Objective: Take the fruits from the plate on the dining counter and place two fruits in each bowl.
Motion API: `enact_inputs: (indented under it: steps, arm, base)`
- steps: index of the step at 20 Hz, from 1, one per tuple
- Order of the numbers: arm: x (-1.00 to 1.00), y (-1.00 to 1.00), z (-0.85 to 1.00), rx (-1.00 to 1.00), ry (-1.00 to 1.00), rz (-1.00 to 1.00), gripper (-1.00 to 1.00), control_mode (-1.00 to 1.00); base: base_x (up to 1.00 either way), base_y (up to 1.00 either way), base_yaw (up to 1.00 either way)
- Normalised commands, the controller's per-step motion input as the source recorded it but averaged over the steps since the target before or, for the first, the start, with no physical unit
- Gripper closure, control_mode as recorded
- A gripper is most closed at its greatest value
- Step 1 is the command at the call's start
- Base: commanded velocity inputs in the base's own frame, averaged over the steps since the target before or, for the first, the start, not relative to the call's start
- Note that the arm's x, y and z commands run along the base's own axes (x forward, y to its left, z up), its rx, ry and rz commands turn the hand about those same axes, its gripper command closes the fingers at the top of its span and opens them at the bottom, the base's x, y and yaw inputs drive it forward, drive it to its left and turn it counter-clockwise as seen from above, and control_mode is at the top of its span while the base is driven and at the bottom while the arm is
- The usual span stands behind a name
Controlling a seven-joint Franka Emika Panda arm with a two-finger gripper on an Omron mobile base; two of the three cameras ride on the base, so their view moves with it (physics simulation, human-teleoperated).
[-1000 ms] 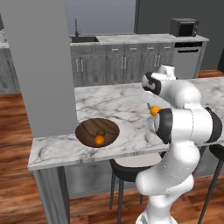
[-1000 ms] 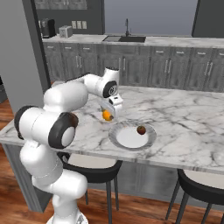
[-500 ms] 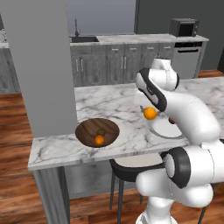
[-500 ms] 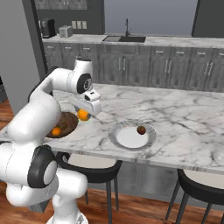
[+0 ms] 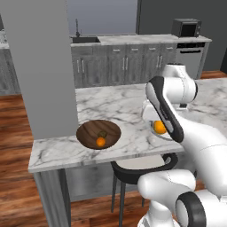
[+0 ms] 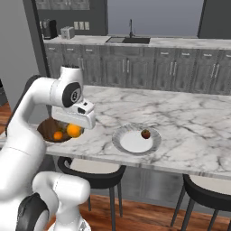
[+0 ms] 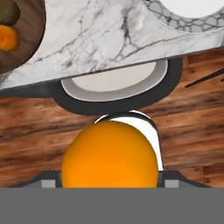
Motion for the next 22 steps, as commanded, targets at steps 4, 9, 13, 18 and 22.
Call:
enact_inputs:
  steps: [4,9,13,18,22]
  arm:
    - [-0.35,0.0,0.2,0.0,0.0,0.14,1.0,-1.0]
    - [-0.03,-0.03,0.05,0.0,0.01,0.0,1.0,-1.0]
    - [0.01,-0.03,0.0,0.0,0.0,0.0,1.0,-1.0]
    - [-0.02,-0.03,0.0,0.0,0.0,0.0,1.0,-1.0]
    - [-0.05,-0.08,0.0,0.0,0.0,0.0,1.0,-1.0]
  base:
    - [0.0,0.0,0.0]
    - [0.0,0.0,0.0]
    - [0.0,0.0,0.0]
    - [0.0,0.0,0.0]
    - [0.0,0.0,0.0]
